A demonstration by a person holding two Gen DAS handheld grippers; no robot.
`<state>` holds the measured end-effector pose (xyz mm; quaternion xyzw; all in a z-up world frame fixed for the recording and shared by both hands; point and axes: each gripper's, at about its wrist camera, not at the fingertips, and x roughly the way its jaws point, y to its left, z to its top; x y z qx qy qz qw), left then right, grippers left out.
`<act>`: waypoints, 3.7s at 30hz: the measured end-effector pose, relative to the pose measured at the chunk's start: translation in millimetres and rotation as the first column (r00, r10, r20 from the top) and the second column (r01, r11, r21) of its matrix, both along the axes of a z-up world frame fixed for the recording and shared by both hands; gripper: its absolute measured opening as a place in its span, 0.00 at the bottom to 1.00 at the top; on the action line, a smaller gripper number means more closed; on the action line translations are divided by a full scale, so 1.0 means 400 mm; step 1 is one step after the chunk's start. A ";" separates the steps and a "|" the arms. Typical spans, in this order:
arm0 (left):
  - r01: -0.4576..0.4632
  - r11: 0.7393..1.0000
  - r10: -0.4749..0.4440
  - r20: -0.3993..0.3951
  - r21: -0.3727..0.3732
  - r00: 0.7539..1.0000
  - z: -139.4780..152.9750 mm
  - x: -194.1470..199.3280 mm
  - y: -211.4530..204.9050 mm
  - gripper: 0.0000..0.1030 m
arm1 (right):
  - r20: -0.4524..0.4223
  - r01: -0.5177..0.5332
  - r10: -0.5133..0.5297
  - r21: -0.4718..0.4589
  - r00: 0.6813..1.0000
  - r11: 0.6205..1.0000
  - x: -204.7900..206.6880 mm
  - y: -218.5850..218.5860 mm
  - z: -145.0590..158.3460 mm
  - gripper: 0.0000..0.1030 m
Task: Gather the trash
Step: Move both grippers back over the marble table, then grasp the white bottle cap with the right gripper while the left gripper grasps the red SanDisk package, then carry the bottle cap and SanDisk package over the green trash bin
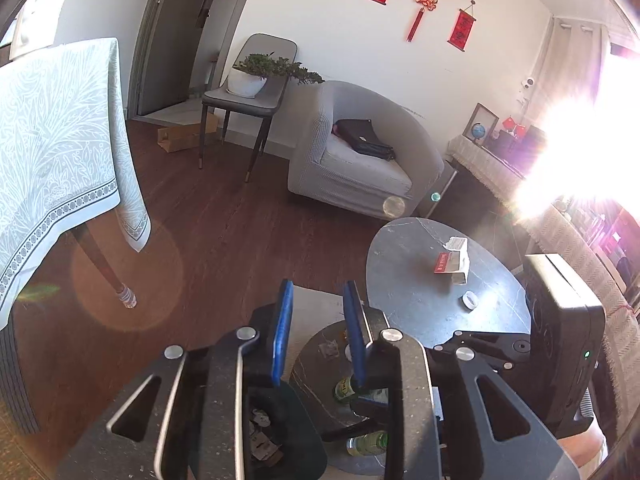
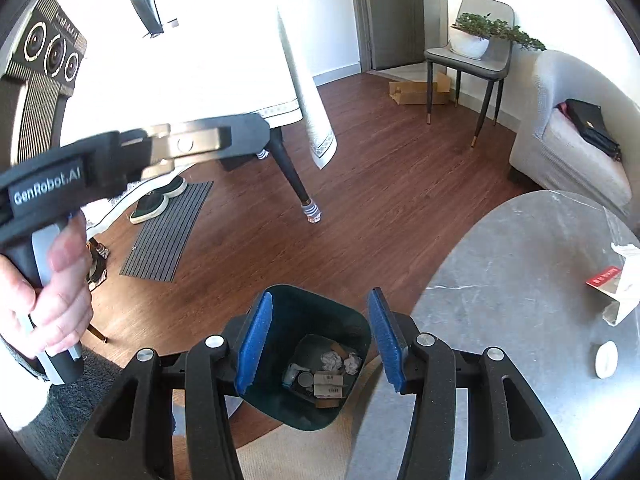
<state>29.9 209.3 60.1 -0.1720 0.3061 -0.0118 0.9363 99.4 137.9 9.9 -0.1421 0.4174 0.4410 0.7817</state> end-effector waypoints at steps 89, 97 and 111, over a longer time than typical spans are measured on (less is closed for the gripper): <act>0.377 0.924 -0.365 -0.142 0.070 0.920 -0.076 0.317 -0.636 0.01 | 0.042 0.475 -0.480 0.085 0.876 0.876 0.172 -0.645 0.009 0.29; 0.340 0.937 -0.326 -0.154 0.082 0.933 -0.072 0.225 -0.572 0.01 | 0.055 0.436 -0.444 0.114 0.895 0.893 0.135 -0.584 0.038 0.29; 0.215 0.973 -0.202 -0.143 0.084 0.969 -0.054 0.088 -0.371 0.01 | 0.109 0.275 -0.277 0.035 0.955 0.961 0.069 -0.396 0.031 0.29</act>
